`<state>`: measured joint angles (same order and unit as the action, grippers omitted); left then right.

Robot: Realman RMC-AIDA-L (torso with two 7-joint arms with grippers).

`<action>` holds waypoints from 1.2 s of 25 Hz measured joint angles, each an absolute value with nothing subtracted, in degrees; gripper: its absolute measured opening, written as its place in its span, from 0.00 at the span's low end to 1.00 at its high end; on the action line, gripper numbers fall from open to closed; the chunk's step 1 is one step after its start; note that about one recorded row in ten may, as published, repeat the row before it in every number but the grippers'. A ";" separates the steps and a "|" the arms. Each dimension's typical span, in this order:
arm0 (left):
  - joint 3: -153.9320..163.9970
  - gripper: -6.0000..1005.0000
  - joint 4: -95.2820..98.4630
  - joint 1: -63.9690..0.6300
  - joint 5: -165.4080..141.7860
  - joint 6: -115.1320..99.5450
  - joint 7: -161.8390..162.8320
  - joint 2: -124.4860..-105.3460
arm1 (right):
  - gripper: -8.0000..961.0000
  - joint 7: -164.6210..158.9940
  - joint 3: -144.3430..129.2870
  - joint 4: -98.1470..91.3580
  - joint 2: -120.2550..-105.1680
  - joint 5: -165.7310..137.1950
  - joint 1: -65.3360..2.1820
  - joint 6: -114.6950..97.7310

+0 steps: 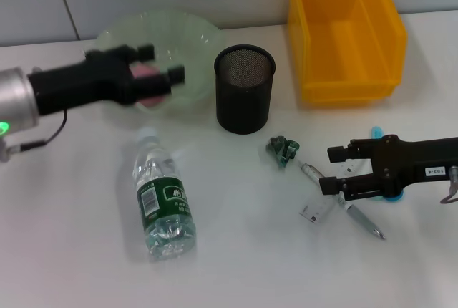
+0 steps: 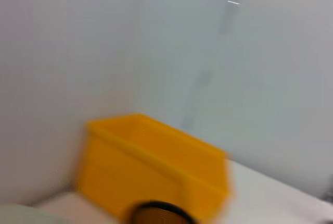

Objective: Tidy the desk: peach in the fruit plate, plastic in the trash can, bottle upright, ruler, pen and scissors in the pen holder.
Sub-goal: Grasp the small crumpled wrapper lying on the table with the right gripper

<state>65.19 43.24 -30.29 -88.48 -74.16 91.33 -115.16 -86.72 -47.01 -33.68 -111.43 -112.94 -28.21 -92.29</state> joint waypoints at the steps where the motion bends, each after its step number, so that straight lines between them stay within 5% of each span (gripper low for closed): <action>1: 65.19 0.84 43.24 -30.29 -88.48 -74.16 91.33 -115.16 | 0.84 -86.73 -47.02 -33.72 -111.41 -112.95 -28.21 -92.29; 9: 65.26 0.83 44.51 -29.30 -94.45 -87.65 92.74 -113.87 | 0.83 -86.88 -47.02 -33.94 -111.25 -112.71 -28.32 -92.29; 11: 64.61 0.83 44.79 -29.01 -100.80 -88.28 90.59 -115.93 | 0.83 -86.88 -46.99 -34.44 -111.26 -112.57 -28.47 -92.28; 18: 63.99 0.83 44.99 -28.68 -101.98 -88.28 89.47 -116.40 | 0.83 -88.77 -47.42 -48.43 -114.32 -113.02 -27.43 -93.11; 22: 63.48 0.82 45.24 -28.49 -101.98 -88.84 89.87 -116.02 | 0.83 -92.88 -47.77 -53.93 -114.61 -113.11 -27.79 -93.93; 30: 63.00 0.82 45.27 -28.30 -101.98 -89.16 90.28 -115.59 | 0.83 -106.49 -48.76 -60.92 -114.68 -122.96 -36.30 -94.57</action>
